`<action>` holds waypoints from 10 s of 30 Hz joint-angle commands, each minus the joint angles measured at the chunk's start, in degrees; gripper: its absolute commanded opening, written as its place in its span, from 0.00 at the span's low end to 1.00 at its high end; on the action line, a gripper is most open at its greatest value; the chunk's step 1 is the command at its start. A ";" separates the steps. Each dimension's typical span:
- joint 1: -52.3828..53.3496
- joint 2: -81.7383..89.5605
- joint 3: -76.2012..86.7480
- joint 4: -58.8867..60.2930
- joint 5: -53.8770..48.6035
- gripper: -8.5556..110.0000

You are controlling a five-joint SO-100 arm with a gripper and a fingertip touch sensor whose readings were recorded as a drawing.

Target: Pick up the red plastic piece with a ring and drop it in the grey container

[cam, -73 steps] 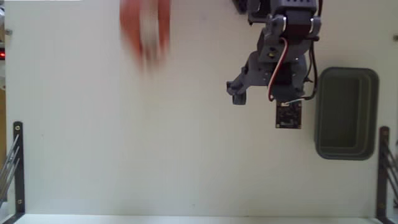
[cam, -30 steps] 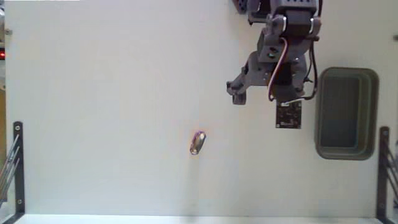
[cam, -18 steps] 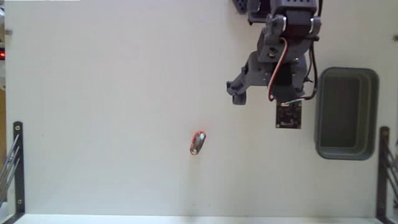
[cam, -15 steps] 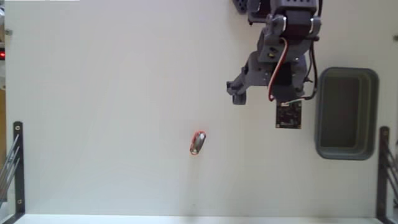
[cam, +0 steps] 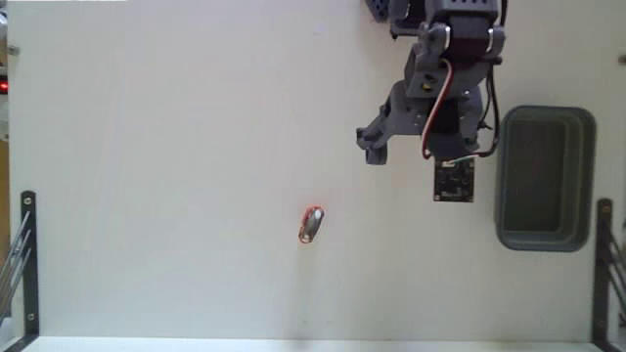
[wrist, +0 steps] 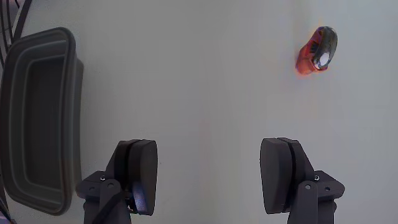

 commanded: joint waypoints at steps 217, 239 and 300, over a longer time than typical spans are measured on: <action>19.79 2.19 0.38 1.10 0.26 1.00; 19.90 -6.97 -1.24 -6.44 0.26 1.00; 19.90 -59.76 -38.84 -21.63 0.26 1.00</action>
